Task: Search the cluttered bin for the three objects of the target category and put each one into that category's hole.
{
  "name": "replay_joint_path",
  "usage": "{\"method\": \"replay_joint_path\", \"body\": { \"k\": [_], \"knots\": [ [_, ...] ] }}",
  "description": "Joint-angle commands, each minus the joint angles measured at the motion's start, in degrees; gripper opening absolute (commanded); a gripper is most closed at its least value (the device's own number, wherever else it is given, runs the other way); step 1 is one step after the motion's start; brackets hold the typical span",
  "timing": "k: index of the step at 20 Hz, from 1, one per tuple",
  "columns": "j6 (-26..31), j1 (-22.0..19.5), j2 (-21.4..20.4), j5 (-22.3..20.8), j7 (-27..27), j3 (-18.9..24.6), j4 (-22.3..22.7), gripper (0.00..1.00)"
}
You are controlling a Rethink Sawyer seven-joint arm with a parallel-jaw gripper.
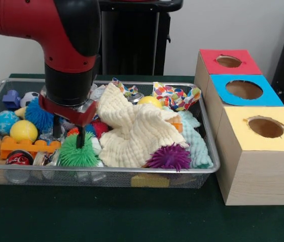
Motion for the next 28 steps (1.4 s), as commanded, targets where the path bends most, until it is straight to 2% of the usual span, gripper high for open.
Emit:
{"method": "replay_joint_path", "body": {
  "k": [1, 11, 17, 20, 23, 28],
  "knots": [
    [5.35, 1.69, -0.92, -4.95, -15.34, 0.87, -4.49, 1.0],
    [9.73, 2.19, -3.72, -3.79, -14.91, 0.55, -3.92, 1.0],
    [13.93, 2.04, -8.44, -2.58, -14.09, -0.88, -1.58, 1.0],
    [15.05, 1.53, -9.75, -1.42, -11.16, -1.81, 0.85, 1.0],
    [14.18, 0.61, -7.8, -0.57, -8.1, -1.87, 3.01, 1.0],
    [12.09, -0.26, -4.03, -0.03, -4.87, -2.11, 3.82, 1.0]
  ]
}}
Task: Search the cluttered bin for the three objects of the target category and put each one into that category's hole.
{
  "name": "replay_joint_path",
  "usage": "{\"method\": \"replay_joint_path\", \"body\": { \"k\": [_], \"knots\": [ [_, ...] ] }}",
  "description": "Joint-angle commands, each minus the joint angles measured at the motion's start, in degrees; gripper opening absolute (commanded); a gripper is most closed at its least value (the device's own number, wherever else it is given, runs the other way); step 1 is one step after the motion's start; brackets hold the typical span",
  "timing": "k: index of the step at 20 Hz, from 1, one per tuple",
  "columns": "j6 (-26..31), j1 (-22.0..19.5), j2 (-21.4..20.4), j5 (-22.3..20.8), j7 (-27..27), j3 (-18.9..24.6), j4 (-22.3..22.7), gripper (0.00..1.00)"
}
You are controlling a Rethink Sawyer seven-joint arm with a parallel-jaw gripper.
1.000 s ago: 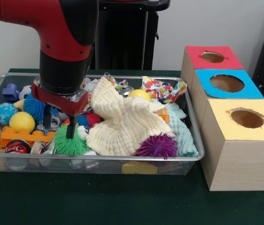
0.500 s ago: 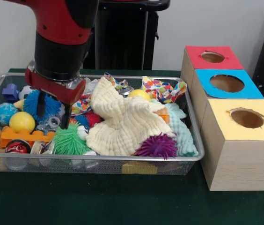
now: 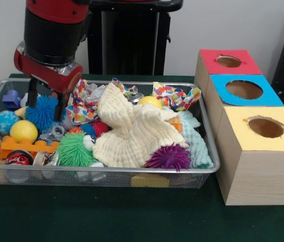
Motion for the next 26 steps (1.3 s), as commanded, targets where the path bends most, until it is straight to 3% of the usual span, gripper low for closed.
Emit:
{"method": "replay_joint_path", "body": {
  "k": [1, 9, 19, 23, 26],
  "knots": [
    [2.87, -1.94, 4.45, 0.8, -4.43, -1.69, 6.79, 1.0],
    [-2.54, -2.97, 7.28, 0.09, -2.56, -1.49, 8.05, 1.0],
    [-4.23, -3.96, 9.39, 0.96, 0.21, -1.63, 10.38, 1.0],
    [-7.23, -3.25, 10.78, -1.36, 1.78, -2.87, 9.23, 1.0],
    [-11.45, -0.12, 10.02, -5.28, 6.41, -6.59, 7.9, 1.0]
  ]
}}
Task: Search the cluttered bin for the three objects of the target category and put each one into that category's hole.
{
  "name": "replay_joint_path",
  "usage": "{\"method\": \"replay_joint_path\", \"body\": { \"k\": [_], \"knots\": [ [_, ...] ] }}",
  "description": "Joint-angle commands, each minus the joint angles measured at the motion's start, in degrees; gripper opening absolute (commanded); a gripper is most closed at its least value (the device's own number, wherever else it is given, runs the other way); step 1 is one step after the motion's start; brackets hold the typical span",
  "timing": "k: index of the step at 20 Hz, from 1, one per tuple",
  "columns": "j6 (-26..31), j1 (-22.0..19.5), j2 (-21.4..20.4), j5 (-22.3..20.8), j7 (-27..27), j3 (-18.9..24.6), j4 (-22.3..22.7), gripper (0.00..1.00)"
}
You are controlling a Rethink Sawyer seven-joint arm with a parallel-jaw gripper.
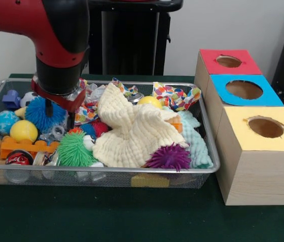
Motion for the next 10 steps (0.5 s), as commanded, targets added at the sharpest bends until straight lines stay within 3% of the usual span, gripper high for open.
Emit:
{"method": "replay_joint_path", "body": {
  "k": [1, 3, 10],
  "knots": [
    [-10.01, 3.97, 1.95, -6.43, 8.35, -6.13, 2.04, 1.0],
    [-10.11, 5.89, 1.12, -7.21, 9.93, -8.67, 1.16, 1.0],
    [-10.61, 7.51, 2.52, -4.95, 8.0, -11.71, -1.2, 1.0]
  ]
}}
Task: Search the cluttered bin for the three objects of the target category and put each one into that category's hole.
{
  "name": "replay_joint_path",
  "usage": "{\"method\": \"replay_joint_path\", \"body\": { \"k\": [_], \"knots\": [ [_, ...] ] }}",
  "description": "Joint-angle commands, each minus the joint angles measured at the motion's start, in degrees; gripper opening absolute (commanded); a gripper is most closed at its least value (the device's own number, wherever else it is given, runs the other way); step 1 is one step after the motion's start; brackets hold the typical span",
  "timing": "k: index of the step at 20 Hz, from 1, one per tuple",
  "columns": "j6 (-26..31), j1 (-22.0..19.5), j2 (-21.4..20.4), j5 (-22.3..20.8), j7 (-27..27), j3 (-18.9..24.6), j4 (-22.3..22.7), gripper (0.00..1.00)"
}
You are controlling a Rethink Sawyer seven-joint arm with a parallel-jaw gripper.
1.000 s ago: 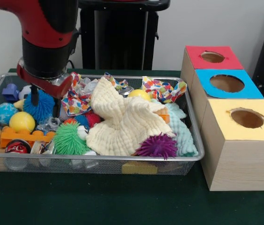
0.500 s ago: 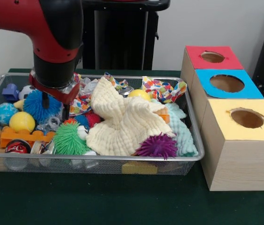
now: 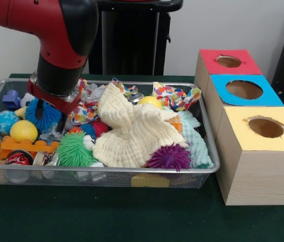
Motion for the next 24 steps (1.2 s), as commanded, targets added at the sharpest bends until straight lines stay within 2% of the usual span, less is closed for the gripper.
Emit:
{"method": "replay_joint_path", "body": {
  "k": [1, 6, 16, 24],
  "knots": [
    [-3.24, 1.83, 2.06, -1.57, 8.1, -3.98, -0.83, 1.0],
    [-3.63, 1.95, 3.24, 0.75, 7.74, -4.35, 0.49, 1.0],
    [-4.35, 2.51, 4.13, 1.89, 7.23, -4.95, 0.07, 1.0],
    [-7.31, -0.88, 5.07, 7.15, 4.44, -0.71, 2.97, 1.0]
  ]
}}
